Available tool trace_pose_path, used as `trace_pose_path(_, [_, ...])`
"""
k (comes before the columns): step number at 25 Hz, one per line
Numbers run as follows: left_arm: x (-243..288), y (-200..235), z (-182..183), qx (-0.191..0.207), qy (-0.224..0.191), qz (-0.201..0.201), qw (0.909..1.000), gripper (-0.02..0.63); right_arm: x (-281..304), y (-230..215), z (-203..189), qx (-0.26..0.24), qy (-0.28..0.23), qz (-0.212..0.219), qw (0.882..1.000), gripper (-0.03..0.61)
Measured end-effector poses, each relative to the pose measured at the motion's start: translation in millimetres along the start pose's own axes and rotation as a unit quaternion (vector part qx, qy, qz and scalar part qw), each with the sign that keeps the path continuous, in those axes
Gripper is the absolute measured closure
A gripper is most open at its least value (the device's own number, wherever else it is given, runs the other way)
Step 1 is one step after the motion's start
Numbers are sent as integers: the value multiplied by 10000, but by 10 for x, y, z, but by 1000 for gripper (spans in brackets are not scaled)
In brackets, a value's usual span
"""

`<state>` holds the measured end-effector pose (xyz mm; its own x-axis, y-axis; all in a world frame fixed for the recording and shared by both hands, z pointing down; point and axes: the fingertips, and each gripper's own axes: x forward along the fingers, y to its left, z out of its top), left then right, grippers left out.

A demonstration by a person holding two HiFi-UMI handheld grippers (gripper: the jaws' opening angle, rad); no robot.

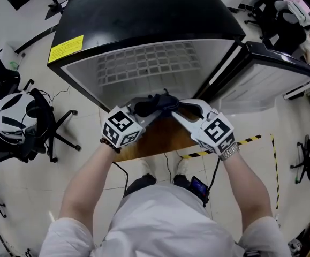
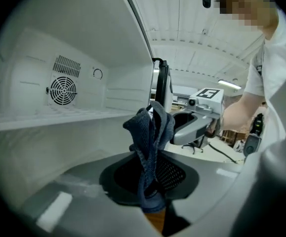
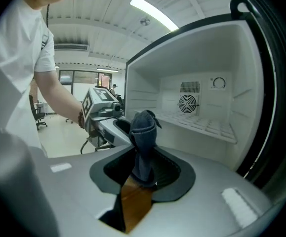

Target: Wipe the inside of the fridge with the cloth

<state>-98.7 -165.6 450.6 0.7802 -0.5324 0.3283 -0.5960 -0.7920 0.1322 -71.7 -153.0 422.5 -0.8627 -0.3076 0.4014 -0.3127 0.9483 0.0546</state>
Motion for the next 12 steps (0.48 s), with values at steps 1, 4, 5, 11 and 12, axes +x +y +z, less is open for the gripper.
trace_pose_path(1, [22, 63, -9, 36, -2, 237, 9997, 541, -31, -52, -15, 28, -18, -122, 9999, 471])
trace_pose_path(4, [84, 258, -12, 106, -55, 897, 9959, 541, -123, -188, -73, 117, -54, -475, 9988, 471])
trace_pose_path(5, [107, 321, -5, 97, -95, 1091, 9939, 541, -151, -219, -89, 148, -65, -565, 9983, 471])
trace_pose_path(11, [350, 658, -15, -13, -202, 1989, 9798, 541, -282, -334, -173, 261, -152, -912, 9954, 471])
trace_pose_path(12, [406, 707, -29, -30, -200, 2100, 9775, 541, -294, -341, -179, 270, -167, -936, 9951, 471])
